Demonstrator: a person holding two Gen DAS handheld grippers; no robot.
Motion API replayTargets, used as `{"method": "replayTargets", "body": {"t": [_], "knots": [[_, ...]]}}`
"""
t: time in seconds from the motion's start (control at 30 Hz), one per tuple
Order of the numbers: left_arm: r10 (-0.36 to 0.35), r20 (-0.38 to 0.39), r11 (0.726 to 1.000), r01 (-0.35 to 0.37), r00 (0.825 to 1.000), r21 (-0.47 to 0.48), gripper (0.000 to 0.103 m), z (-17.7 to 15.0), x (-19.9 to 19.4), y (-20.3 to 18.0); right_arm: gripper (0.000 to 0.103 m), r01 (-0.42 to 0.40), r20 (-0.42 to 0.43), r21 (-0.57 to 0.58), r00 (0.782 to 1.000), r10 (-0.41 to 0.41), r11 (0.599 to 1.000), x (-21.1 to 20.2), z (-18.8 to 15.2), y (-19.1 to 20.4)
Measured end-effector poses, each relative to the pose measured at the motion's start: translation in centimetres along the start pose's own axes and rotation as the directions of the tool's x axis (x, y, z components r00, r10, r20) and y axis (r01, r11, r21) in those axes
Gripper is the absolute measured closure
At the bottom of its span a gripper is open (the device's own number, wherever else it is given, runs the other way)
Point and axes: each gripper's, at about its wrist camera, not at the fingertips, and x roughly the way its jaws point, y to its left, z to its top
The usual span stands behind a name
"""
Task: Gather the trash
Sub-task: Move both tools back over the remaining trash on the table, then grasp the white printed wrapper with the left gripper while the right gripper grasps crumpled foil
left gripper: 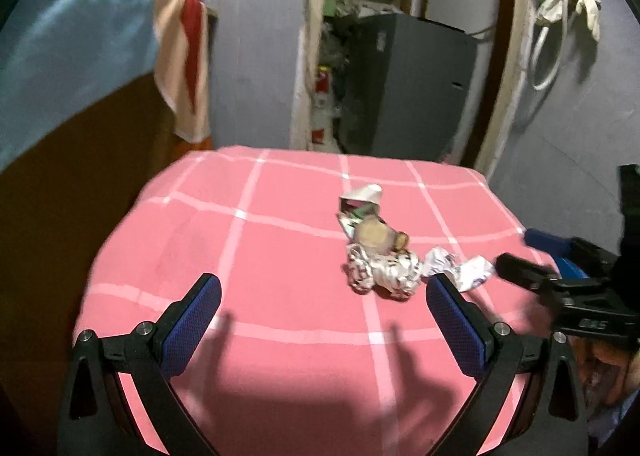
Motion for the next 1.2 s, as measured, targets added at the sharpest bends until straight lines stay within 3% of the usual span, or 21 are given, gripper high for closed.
{"method": "replayTargets", "body": {"t": [0.1, 0.27, 0.57, 0.63, 0.73, 0.83, 1.0, 1.2], "knots": [[-0.029, -0.034, 0.999, 0.029, 0.999, 0.014, 0.009, 0.2, 0.7, -0.2, 0.033, -0.019, -0.044, -0.014, 0.999, 0.018, 1.000, 0.9, -0.3, 0.1], [-0.064, -0.097, 0.998, 0.066, 0.993, 0.016, 0.035, 0.5, 2.2, -0.7, 0.045, -0.041, -0.090, -0.050, 0.995, 0.037, 0.998, 2.0, -0.5, 0.7], [-0.138, -0.143, 0.990, 0.135, 0.980, -0.030, 0.053, 1.4, 3.7, -1.4, 0.071, -0.096, -0.129, -0.041, 0.988, 0.090, 0.995, 3.0, -0.4, 0.7], [-0.147, -0.153, 0.989, 0.142, 0.977, -0.041, 0.057, 1.5, 4.1, -1.5, 0.084, -0.107, -0.129, -0.034, 0.986, 0.101, 0.994, 3.0, -0.4, 0.7], [-0.156, -0.169, 0.987, 0.149, 0.973, -0.058, 0.064, 1.6, 4.6, -1.7, 0.090, -0.102, -0.129, -0.026, 0.987, 0.098, 0.994, 3.0, -0.5, 0.6], [-0.161, -0.178, 0.986, 0.151, 0.971, -0.066, 0.064, 1.7, 4.9, -1.9, 0.094, -0.103, -0.124, -0.015, 0.987, 0.100, 0.995, 2.8, -0.5, 0.5], [-0.151, -0.191, 0.988, 0.144, 0.970, -0.049, 0.065, 1.8, 5.1, -2.4, 0.095, -0.092, -0.118, -0.015, 0.989, 0.090, 0.996, 2.5, -0.7, 0.5], [-0.169, -0.196, 0.985, 0.162, 0.966, -0.055, 0.074, 1.9, 5.4, -2.4, 0.095, -0.096, -0.115, -0.006, 0.989, 0.094, 0.995, 2.4, -0.8, 0.3]]}}
